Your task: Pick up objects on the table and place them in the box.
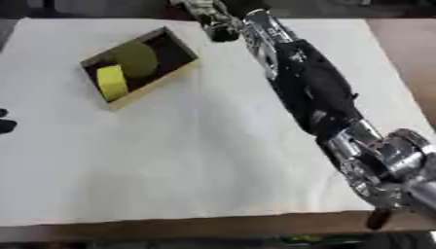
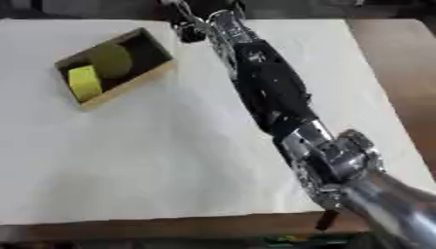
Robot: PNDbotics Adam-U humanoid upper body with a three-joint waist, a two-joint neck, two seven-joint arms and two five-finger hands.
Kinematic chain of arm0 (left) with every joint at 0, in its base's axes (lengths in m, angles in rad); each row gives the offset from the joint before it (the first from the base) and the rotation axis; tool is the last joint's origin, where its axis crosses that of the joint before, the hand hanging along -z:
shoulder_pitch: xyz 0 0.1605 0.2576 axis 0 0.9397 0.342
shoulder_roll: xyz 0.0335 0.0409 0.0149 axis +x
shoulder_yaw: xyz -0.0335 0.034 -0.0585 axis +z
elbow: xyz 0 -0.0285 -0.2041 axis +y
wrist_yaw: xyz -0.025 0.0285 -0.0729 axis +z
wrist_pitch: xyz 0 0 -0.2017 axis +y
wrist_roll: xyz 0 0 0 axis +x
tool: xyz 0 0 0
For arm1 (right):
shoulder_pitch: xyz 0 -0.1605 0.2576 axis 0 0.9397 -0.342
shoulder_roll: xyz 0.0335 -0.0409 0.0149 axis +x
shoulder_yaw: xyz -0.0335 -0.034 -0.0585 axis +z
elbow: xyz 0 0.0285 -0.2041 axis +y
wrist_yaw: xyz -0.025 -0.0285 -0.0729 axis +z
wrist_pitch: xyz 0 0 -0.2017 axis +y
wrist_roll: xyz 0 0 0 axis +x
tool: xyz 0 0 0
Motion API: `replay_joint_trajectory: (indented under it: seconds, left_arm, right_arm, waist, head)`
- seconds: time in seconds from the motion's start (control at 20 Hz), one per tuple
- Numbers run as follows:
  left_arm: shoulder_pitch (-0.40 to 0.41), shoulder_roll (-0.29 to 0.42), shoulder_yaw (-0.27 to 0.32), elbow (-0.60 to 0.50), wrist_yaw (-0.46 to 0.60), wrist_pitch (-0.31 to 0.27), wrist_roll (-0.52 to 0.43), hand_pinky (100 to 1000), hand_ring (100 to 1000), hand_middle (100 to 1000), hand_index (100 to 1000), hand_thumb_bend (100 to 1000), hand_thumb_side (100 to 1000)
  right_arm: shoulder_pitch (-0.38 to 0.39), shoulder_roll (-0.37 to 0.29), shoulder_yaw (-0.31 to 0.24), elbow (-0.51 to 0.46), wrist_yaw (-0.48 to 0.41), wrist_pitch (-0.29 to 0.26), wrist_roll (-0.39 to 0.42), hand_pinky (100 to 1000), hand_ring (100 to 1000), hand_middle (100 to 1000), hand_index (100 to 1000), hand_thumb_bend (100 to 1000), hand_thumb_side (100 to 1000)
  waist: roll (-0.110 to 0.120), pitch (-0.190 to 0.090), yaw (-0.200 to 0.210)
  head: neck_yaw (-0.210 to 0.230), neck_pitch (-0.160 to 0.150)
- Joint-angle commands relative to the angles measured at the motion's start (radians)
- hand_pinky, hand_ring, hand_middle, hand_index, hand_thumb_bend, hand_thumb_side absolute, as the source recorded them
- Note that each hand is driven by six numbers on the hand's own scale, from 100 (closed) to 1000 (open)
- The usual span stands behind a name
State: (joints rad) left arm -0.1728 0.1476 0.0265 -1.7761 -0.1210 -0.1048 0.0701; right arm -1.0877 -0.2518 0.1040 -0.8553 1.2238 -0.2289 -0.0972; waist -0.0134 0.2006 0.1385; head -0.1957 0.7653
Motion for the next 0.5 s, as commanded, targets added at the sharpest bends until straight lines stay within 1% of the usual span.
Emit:
replay_joint_trajectory:
  seconds: [0.05,0.2,0.35,0.4,0.5]
  left_arm:
    - [0.001,0.022,0.014,-0.012,-0.009,0.000,0.010,671,584,588,758,100,716]
    - [0.006,0.025,0.019,-0.011,-0.013,0.001,0.016,671,587,589,758,100,716]
    - [0.009,0.028,0.024,-0.011,-0.016,0.002,0.021,671,590,591,756,100,717]
    - [0.009,0.028,0.025,-0.011,-0.017,0.002,0.023,671,591,591,756,100,717]
    - [0.008,0.030,0.026,-0.011,-0.019,0.003,0.023,672,592,593,756,100,718]
  right_arm:
    - [0.021,-0.073,0.027,-0.106,-0.062,-0.057,-0.013,730,790,823,938,100,122]
    - [0.090,-0.118,0.038,-0.190,-0.114,-0.109,-0.045,721,780,801,917,100,127]
    - [0.168,-0.153,0.030,-0.271,-0.164,-0.158,-0.090,710,772,785,896,100,124]
    - [0.196,-0.162,0.026,-0.299,-0.181,-0.170,-0.107,706,768,779,890,100,124]
    - [0.250,-0.174,0.019,-0.353,-0.214,-0.175,-0.140,696,758,765,879,100,130]
  waist:
    - [0.007,-0.022,-0.017]
    - [0.009,-0.024,-0.051]
    - [0.010,-0.025,-0.078]
    - [0.011,-0.024,-0.085]
    - [0.012,-0.023,-0.097]
  head:
    - [0.029,0.005]
    - [0.047,0.005]
    - [0.062,0.005]
    - [0.067,0.005]
    - [0.074,0.005]
